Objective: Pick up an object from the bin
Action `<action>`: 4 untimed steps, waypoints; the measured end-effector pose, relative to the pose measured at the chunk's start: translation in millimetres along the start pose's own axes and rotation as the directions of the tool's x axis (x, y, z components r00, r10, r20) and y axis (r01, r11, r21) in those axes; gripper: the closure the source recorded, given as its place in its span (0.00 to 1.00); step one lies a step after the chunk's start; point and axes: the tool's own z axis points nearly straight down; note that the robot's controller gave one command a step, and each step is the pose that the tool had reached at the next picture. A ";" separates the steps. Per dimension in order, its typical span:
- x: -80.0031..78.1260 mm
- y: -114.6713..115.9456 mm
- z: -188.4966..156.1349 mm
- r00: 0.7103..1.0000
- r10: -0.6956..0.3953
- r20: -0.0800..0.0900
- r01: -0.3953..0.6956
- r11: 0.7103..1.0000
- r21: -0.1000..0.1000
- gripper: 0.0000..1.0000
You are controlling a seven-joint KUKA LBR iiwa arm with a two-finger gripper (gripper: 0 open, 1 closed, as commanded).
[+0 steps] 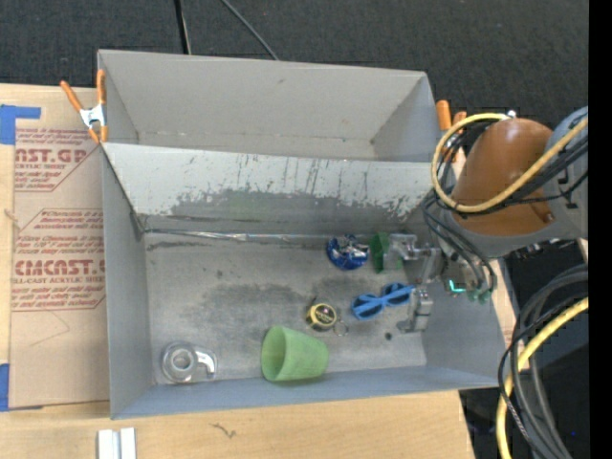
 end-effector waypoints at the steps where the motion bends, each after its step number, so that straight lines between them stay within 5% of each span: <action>1: -10.7 -30.2 79.1 0.999 0.043 0.004 -0.043 0.999 0.000 0.00; 4: -16.5 -43.4 76.0 1.000 0.015 0.008 -0.015 1.000 0.001 0.00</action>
Offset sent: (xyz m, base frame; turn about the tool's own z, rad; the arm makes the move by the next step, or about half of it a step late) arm 0.0109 -0.0297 -0.0758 0.0409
